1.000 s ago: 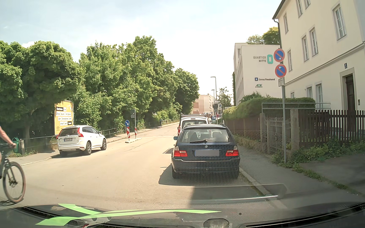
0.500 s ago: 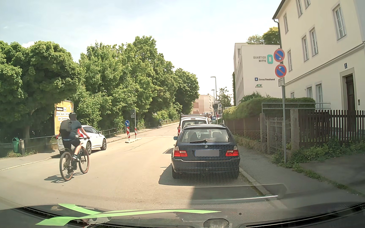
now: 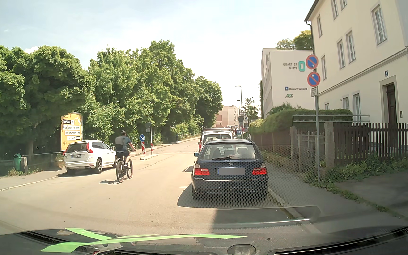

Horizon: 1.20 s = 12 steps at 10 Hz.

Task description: Follow the waypoints while adhering to traffic rules and regulations

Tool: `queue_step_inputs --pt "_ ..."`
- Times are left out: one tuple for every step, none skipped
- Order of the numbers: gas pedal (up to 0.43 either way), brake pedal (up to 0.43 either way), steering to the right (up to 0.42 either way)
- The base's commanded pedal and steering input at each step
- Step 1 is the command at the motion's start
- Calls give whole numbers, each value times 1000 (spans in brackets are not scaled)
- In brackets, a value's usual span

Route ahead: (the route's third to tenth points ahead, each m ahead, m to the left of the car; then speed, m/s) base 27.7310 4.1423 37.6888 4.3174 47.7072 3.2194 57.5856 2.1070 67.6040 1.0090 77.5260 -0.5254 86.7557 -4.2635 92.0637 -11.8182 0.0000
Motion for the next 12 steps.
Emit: queue_step_inputs --pt "0 384 2" --pt "0 384 2" --pt "0 384 2" --pt "0 384 2" --pt "0 384 2" --pt "0 384 2" --pt "0 384 2" --pt "0 384 2" --pt "0 384 2" --pt "0 384 2" --pt "0 384 2" --pt "0 384 2"
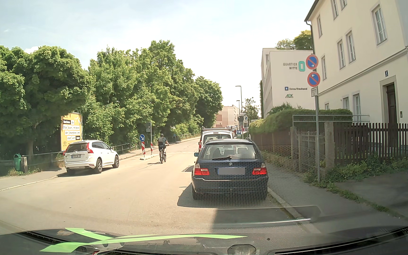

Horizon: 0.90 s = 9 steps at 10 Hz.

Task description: Follow the waypoints while adhering to traffic rules and regulations

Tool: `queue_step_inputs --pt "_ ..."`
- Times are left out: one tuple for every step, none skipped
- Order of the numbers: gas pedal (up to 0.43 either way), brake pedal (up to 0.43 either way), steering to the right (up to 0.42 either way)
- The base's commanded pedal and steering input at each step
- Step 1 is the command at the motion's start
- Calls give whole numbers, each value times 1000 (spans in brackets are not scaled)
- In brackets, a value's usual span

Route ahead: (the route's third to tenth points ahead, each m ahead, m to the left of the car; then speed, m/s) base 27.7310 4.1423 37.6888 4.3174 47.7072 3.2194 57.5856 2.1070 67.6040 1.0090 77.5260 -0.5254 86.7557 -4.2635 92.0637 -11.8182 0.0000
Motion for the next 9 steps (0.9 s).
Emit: queue_step_inputs --pt "0 384 2" --pt "0 384 2" --pt "0 384 2" --pt "0 384 2" --pt "0 384 2" --pt "0 384 2" --pt "0 384 2" --pt "0 384 2" --pt "0 384 2"
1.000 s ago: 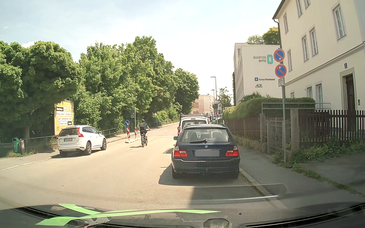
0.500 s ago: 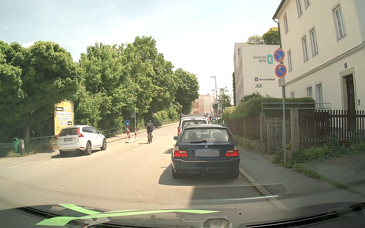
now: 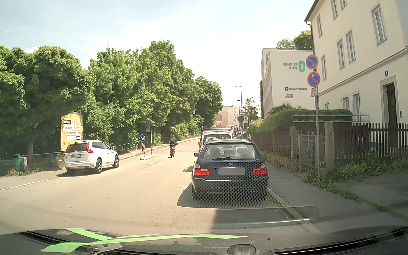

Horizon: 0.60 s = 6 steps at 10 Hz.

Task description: Follow the waypoints while adhering to traffic rules and regulations

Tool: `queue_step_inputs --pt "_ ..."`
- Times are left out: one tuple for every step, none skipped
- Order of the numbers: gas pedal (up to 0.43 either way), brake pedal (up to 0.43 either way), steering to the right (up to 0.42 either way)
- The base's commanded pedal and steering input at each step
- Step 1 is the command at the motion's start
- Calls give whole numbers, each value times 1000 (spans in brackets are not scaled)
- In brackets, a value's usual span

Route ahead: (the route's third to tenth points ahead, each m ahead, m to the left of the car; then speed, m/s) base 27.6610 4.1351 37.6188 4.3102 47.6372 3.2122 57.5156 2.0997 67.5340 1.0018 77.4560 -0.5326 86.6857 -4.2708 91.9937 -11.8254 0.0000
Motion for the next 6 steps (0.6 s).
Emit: queue_step_inputs --pt "0 384 2" --pt "0 384 2" --pt "0 384 2" --pt "0 384 2" --pt "0 384 2" --pt "0 384 2"
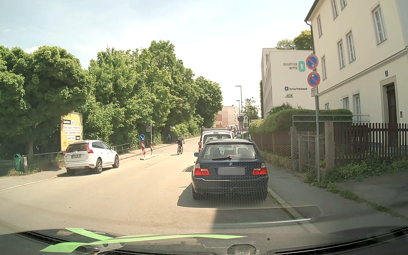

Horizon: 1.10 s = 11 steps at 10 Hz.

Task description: Follow the waypoints while adhering to traffic rules and regulations

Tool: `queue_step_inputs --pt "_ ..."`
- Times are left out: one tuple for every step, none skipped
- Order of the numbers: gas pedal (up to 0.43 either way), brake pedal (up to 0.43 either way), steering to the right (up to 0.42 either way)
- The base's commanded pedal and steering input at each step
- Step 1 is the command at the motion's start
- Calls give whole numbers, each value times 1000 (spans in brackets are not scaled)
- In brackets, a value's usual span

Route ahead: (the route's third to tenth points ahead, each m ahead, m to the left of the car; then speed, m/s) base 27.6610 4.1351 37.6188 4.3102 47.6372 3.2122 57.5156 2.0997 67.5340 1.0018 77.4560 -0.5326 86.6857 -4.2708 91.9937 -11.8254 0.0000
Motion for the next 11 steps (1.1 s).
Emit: queue_step_inputs --pt "0 384 2" --pt "0 384 2" --pt "0 384 2" --pt "0 384 2" --pt "0 384 2" --pt "0 384 2" --pt "0 384 2" --pt "0 384 2" --pt "0 384 2" --pt "0 384 2" --pt "0 384 2"
